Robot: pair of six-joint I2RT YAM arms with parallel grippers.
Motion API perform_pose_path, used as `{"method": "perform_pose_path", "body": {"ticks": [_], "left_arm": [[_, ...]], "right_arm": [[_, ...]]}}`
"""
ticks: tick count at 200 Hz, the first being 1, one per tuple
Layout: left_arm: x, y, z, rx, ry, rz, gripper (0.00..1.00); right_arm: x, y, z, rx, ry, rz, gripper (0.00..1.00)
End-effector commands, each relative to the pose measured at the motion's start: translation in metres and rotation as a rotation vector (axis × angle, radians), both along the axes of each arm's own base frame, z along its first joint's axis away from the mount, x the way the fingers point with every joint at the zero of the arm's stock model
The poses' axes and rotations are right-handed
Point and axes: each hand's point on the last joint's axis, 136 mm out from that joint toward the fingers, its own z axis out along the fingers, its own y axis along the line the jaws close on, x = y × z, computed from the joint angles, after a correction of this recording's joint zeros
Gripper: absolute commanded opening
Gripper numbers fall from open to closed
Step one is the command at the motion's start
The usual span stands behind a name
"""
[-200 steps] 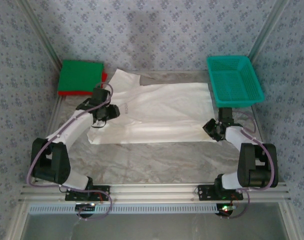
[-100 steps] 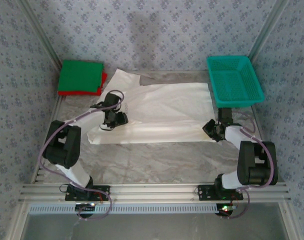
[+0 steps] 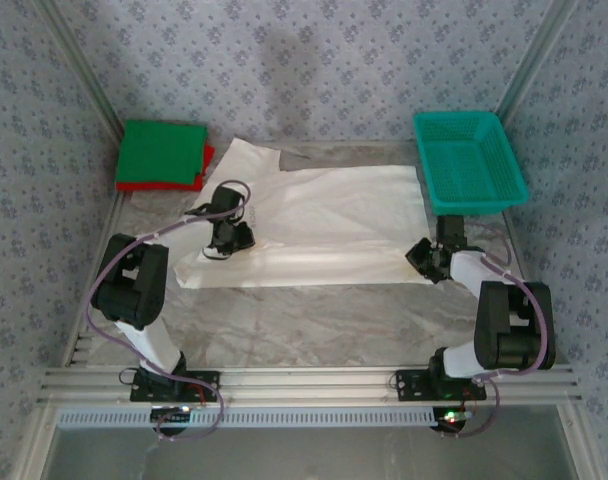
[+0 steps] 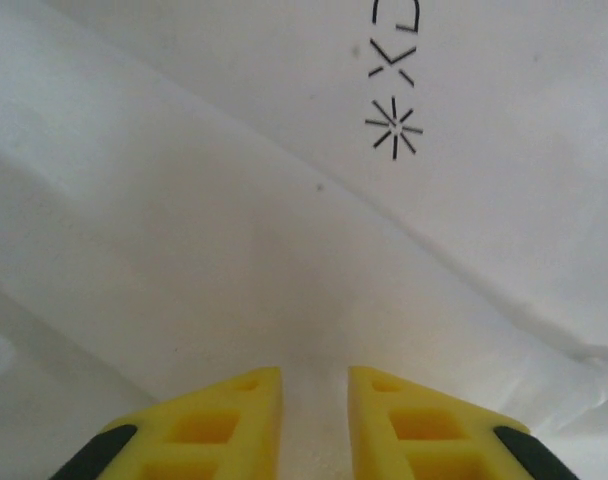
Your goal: Fold and stack the t-shirts
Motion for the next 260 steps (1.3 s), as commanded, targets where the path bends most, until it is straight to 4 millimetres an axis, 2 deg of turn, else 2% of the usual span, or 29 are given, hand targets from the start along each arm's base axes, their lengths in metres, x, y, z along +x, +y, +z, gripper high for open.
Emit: {"method": "perform_pose_path", "body": {"ticks": [1,17,31,46,90,127,171,190,211,228,260], "left_arm": [[0.010,-0.008,0.005,-0.005,-0.018,-0.022,0.14],[0.010,-0.011,0.005,-0.018,-0.015,-0.027,0.07],[0.006,-0.012,0.009,-0.017,-0.024,-0.027,0.07],[-0.001,-0.010,0.014,-0.020,-0.033,-0.011,0.22],[-0.025,-0.008,0.031,-0.028,-0.058,0.019,0.35],[-0.034,-0.008,0.017,-0.012,-0.041,0.032,0.36],[-0.021,-0.015,0.005,0.009,-0.035,0.004,0.36],[-0.015,-0.015,0.002,0.029,-0.036,-0.009,0.34],[-0.010,-0.016,0.000,0.041,-0.040,-0.017,0.27],[-0.006,-0.018,0.004,0.040,-0.051,-0.023,0.15],[0.002,-0.017,0.013,0.058,-0.079,-0.032,0.00]], "right_arm": [[0.005,-0.003,0.004,-0.006,-0.008,-0.004,0.00],[0.005,-0.004,0.005,-0.006,-0.011,-0.005,0.00],[0.005,-0.004,0.006,-0.008,-0.011,-0.005,0.00],[0.005,-0.005,0.007,-0.007,-0.014,-0.004,0.00],[0.004,-0.007,0.009,-0.013,-0.005,0.002,0.00],[0.004,-0.008,0.010,-0.012,-0.009,0.002,0.00],[0.005,-0.005,0.011,0.001,-0.011,0.004,0.00],[0.004,-0.006,0.010,0.004,-0.007,0.003,0.00],[0.003,-0.006,0.010,0.001,-0.010,0.005,0.00],[0.002,-0.005,0.010,0.005,-0.009,0.006,0.00],[0.003,-0.004,0.010,0.012,-0.012,0.008,0.00]]}}
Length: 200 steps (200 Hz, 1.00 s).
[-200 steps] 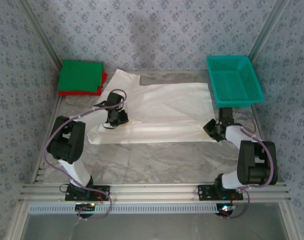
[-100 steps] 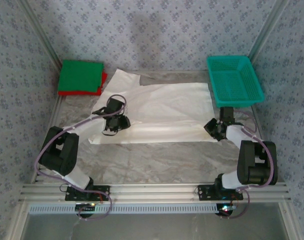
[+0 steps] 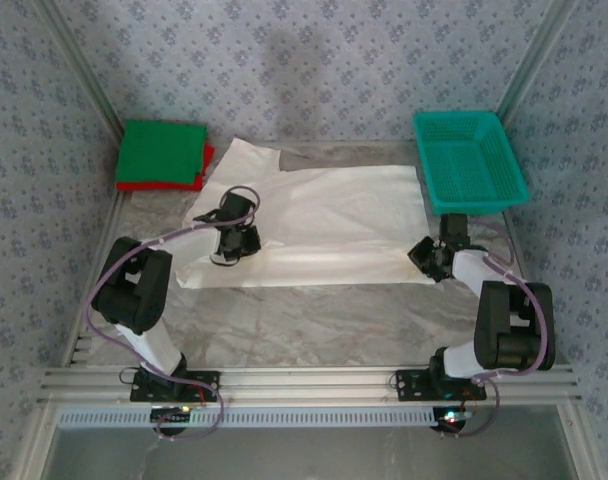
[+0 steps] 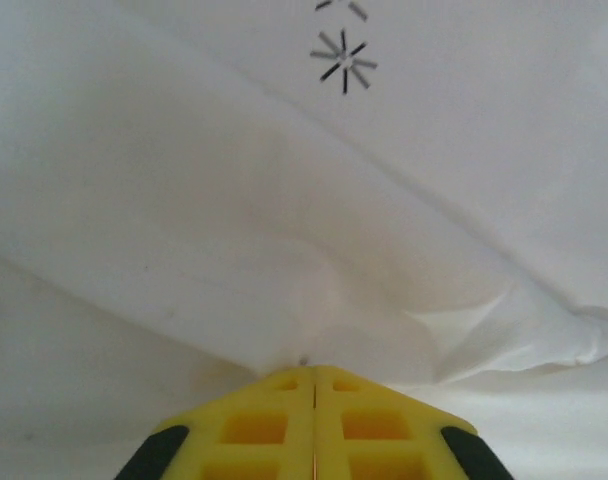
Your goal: Fold and stack the t-shirts
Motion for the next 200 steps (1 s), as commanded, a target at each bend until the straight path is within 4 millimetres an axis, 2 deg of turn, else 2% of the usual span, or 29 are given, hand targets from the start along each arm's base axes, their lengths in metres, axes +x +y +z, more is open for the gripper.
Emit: {"method": "perform_pose_path", "body": {"ticks": [1,44,109,131,147,158,178,200], "left_arm": [[0.015,-0.002,0.015,0.017,-0.051,-0.011,0.00],[0.040,-0.009,0.029,0.046,-0.092,-0.051,0.00],[0.091,-0.033,0.026,0.120,-0.114,-0.184,0.00],[0.107,-0.040,0.036,0.136,-0.156,-0.232,0.08],[0.115,-0.041,0.046,0.156,-0.173,-0.256,0.25],[0.115,-0.041,0.055,0.178,-0.188,-0.265,0.34],[0.109,-0.031,0.078,0.202,-0.245,-0.236,0.35],[0.087,-0.010,0.104,0.182,-0.343,-0.158,0.37]], "right_arm": [[0.000,0.002,0.007,0.008,-0.007,0.015,0.00],[0.000,0.004,0.007,0.015,-0.009,0.019,0.00],[0.000,0.004,0.007,0.018,-0.011,0.019,0.00],[0.000,0.004,0.007,0.017,-0.012,0.020,0.00],[0.000,0.004,0.008,0.018,-0.011,0.021,0.00],[0.001,0.005,0.010,0.018,-0.014,0.025,0.00],[0.003,0.006,0.012,0.017,-0.019,0.031,0.00],[0.004,0.006,0.013,0.010,-0.022,0.043,0.00]]}}
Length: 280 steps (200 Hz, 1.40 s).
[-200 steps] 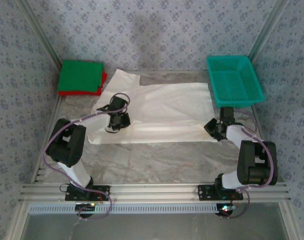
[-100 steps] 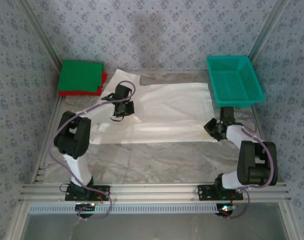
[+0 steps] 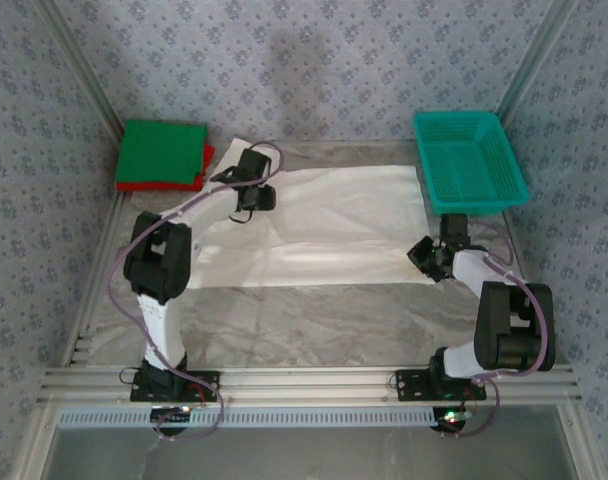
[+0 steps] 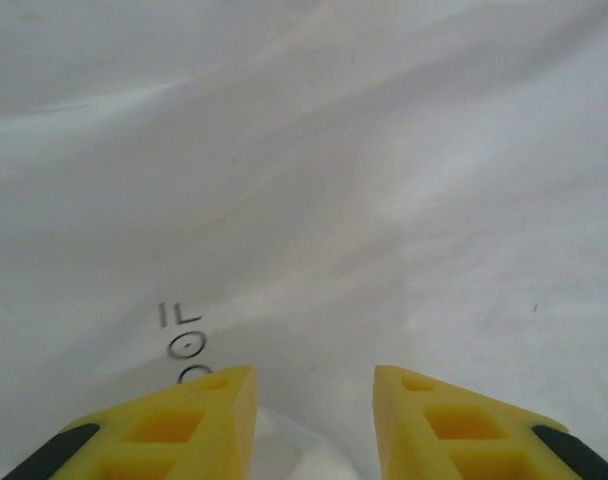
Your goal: Fold and stack the t-shirts
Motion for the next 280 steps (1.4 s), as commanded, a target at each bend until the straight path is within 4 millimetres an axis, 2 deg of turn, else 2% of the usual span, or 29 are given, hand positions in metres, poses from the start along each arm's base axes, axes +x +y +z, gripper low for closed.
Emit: {"method": "perform_pose_path", "body": {"ticks": [1,14,34,61,88,138,181,213,248,261,280], "left_arm": [[-0.022,0.023,0.045,-0.002,-0.127,0.052,0.38],[-0.039,0.039,0.054,-0.040,-0.172,0.108,0.40],[-0.068,0.068,0.049,-0.071,-0.179,0.207,0.39],[-0.099,0.105,0.017,-0.114,-0.104,0.308,0.36],[-0.117,0.126,-0.019,-0.176,-0.003,0.372,0.33],[-0.129,0.141,-0.061,-0.189,0.095,0.447,0.33],[-0.147,0.154,-0.098,-0.249,0.197,0.522,0.33],[-0.165,0.152,-0.101,-0.270,0.235,0.533,0.34],[-0.201,0.148,-0.101,-0.296,0.299,0.550,0.35],[-0.205,0.146,-0.090,-0.317,0.274,0.545,0.36],[-0.195,0.140,-0.065,-0.324,0.214,0.488,0.36]], "right_arm": [[0.004,0.003,0.011,-0.008,-0.018,0.032,0.00],[0.006,0.005,0.014,-0.017,-0.032,0.048,0.00],[0.011,0.017,0.026,-0.053,-0.078,0.126,0.00],[0.014,0.036,0.044,-0.154,-0.120,0.260,0.00],[0.021,0.038,0.047,-0.189,-0.135,0.263,0.00],[0.021,0.028,0.002,-0.111,0.017,0.152,0.00],[-0.003,0.014,-0.027,-0.042,0.094,0.033,0.00],[-0.034,0.010,-0.029,-0.037,0.060,-0.073,0.00],[-0.073,0.017,-0.034,-0.004,0.097,-0.120,0.00],[-0.081,0.017,-0.034,-0.014,0.093,-0.122,0.00],[-0.076,0.012,-0.025,-0.063,0.075,-0.091,0.00]]}}
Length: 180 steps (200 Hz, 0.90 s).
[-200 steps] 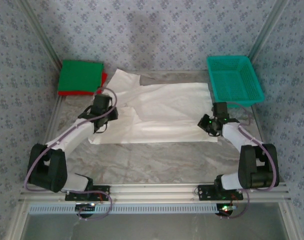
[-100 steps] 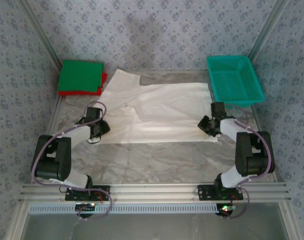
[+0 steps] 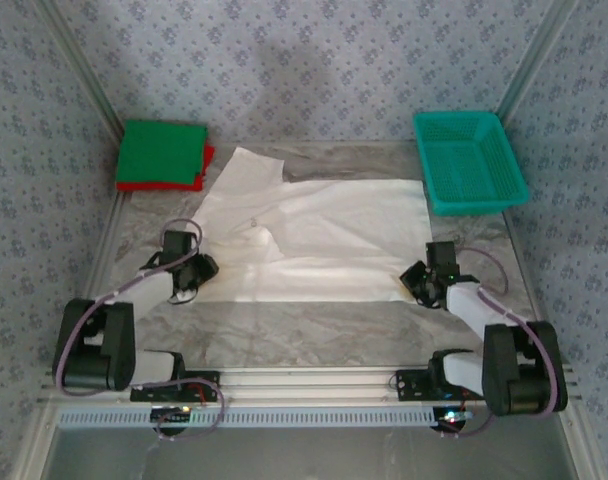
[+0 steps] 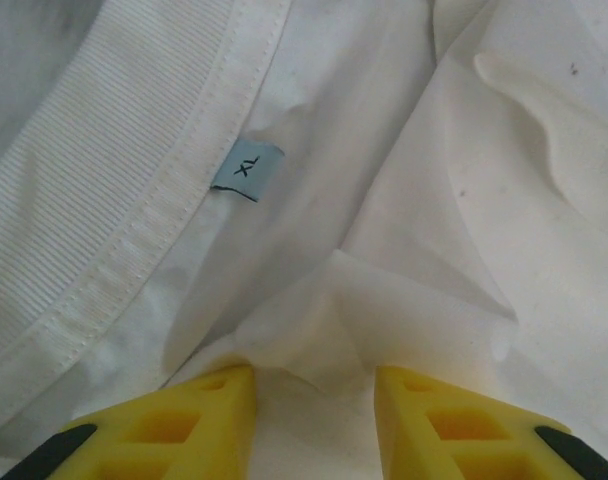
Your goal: Fold and stack the t-shirts
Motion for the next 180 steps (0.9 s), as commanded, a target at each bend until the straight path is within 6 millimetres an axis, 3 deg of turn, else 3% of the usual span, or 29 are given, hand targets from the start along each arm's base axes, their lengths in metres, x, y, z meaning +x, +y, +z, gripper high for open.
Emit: {"method": "perform_pose_path", "body": {"ticks": [1,35,60,87,120,144,180], "left_arm": [[-0.014,-0.008,0.013,-0.017,0.035,-0.039,0.36],[0.012,-0.028,0.051,-0.010,-0.007,-0.139,0.33],[0.016,-0.050,0.066,0.011,-0.044,-0.207,0.31],[0.015,-0.069,0.054,-0.002,-0.027,-0.253,0.27],[0.017,-0.072,0.032,-0.008,0.016,-0.231,0.24],[0.030,-0.068,0.024,0.022,0.002,-0.211,0.24],[0.067,-0.069,0.023,0.073,-0.040,-0.212,0.24]], "right_arm": [[-0.013,-0.008,-0.003,-0.052,0.060,-0.020,0.00],[0.010,0.002,0.028,-0.079,-0.015,0.045,0.00],[0.022,0.014,0.044,-0.102,-0.083,0.101,0.00],[0.033,0.028,0.058,-0.139,-0.131,0.160,0.00],[0.051,0.041,0.065,-0.124,-0.168,0.191,0.00],[0.064,0.047,0.064,-0.132,-0.167,0.215,0.00],[0.074,0.054,0.053,-0.122,-0.153,0.241,0.00]]}}
